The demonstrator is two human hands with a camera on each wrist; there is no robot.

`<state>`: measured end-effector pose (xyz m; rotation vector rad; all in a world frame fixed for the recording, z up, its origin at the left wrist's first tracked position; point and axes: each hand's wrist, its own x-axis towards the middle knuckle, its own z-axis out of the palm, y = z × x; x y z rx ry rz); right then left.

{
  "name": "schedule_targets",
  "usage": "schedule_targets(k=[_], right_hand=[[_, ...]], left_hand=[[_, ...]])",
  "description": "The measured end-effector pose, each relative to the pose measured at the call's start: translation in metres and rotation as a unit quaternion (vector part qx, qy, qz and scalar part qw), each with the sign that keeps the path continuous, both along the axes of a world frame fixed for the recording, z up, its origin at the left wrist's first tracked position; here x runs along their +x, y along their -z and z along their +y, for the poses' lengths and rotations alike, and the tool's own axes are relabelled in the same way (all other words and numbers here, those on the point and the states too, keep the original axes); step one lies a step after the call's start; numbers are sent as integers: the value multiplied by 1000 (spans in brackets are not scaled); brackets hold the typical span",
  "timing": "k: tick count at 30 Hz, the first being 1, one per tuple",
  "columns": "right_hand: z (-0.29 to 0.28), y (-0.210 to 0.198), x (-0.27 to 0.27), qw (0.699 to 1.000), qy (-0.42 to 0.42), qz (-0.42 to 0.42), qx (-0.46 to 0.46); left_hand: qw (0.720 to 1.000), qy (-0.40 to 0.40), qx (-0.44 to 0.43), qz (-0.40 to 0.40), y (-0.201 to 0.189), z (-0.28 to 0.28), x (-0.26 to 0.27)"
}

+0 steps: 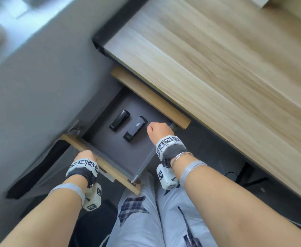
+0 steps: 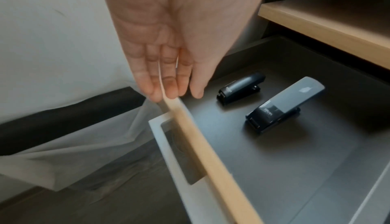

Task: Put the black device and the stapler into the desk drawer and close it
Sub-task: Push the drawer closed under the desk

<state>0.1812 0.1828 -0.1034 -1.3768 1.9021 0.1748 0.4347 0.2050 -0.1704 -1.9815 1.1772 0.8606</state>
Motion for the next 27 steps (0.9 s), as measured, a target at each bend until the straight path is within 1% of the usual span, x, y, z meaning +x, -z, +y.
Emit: schedule_targets(k=[2, 6, 9, 13, 17, 22, 24, 27], right_hand=[[0, -4, 3, 1000, -6, -1, -6], [2, -7, 3, 1000, -9, -2, -20], [5, -7, -1, 1000, -6, 0, -28], [7, -9, -9, 999, 2, 0, -36], [-2, -22, -21, 997, 6, 1, -79], [-19, -41, -39, 987, 26, 5, -161], [-25, -49, -50, 981, 42, 12, -190], [-31, -57, -70, 974, 74, 34, -211]], left_hand=[[999, -22, 30, -8, 1, 9, 6], [997, -14, 71, 23, 11, 22, 2], [997, 2, 70, 26, 19, 27, -3], [996, 10, 86, 4, 20, 23, -7], [996, 41, 79, 11, 21, 14, -15], [994, 95, 23, 37, 26, 1, -29], [993, 109, 10, 51, 24, -12, -42], [990, 127, -4, 53, 22, -30, -62]])
